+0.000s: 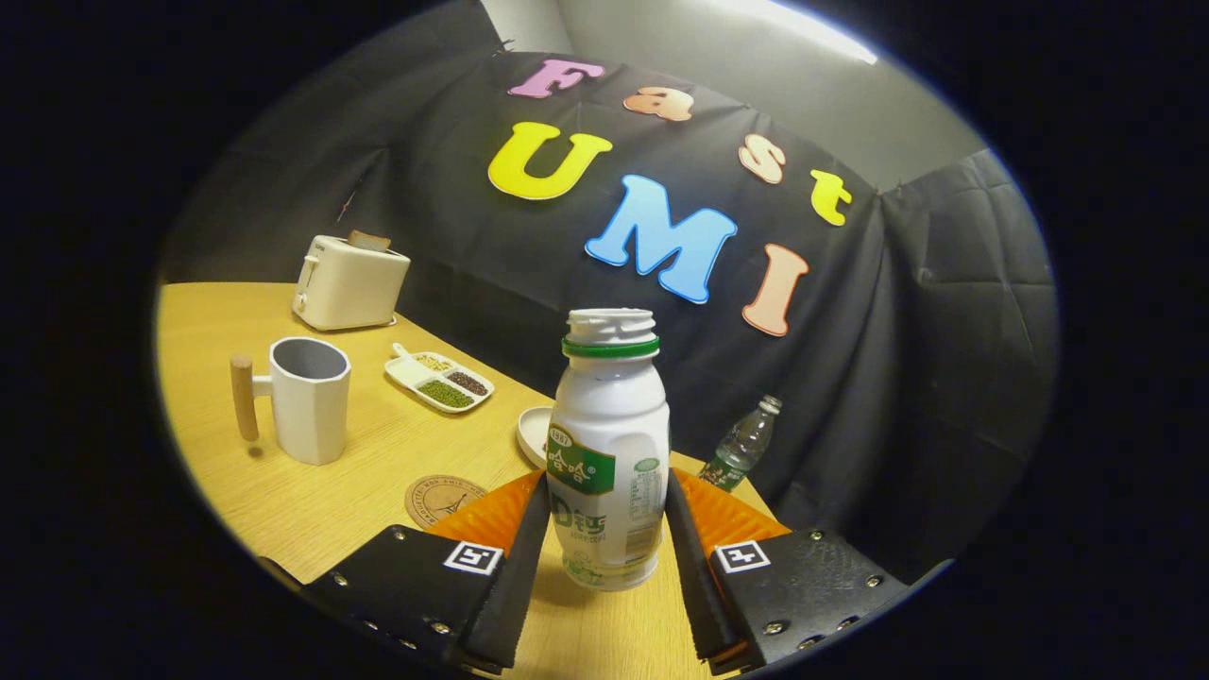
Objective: Take the bottle from table, then pour the juice into the cup, finally place the bottle on the coaster
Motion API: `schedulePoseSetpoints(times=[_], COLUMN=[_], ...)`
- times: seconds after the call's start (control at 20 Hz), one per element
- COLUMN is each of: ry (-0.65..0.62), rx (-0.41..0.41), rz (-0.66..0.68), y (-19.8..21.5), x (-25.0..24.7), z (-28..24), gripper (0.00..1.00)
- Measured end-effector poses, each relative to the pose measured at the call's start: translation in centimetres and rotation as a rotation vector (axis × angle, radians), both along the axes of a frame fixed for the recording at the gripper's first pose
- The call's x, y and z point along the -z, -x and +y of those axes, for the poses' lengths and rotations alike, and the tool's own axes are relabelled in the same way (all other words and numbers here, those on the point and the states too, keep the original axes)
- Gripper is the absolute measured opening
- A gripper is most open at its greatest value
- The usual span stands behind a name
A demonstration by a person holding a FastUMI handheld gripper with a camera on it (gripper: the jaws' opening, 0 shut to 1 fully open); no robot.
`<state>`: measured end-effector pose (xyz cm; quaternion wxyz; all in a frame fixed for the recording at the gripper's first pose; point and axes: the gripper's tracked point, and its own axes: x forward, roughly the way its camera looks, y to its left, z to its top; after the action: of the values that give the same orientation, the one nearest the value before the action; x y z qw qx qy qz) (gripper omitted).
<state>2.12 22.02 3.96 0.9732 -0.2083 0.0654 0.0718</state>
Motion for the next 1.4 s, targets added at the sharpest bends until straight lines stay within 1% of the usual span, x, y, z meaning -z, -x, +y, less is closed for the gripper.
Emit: schedulePoseSetpoints(times=[0.5,0.85,1.1,1.4], ry=[0.183,0.378,0.524,0.674], rx=[-0.062,-0.067,-0.064,-0.06], rz=[-0.049,-0.103,-0.166,-0.218], y=[-0.4,-0.8,-0.7,-1.4], x=[-0.7,-0.7,-1.2,-1.7], z=[5.8,8.0,9.2,9.9], gripper=[0.67,0.67,0.67,0.67])
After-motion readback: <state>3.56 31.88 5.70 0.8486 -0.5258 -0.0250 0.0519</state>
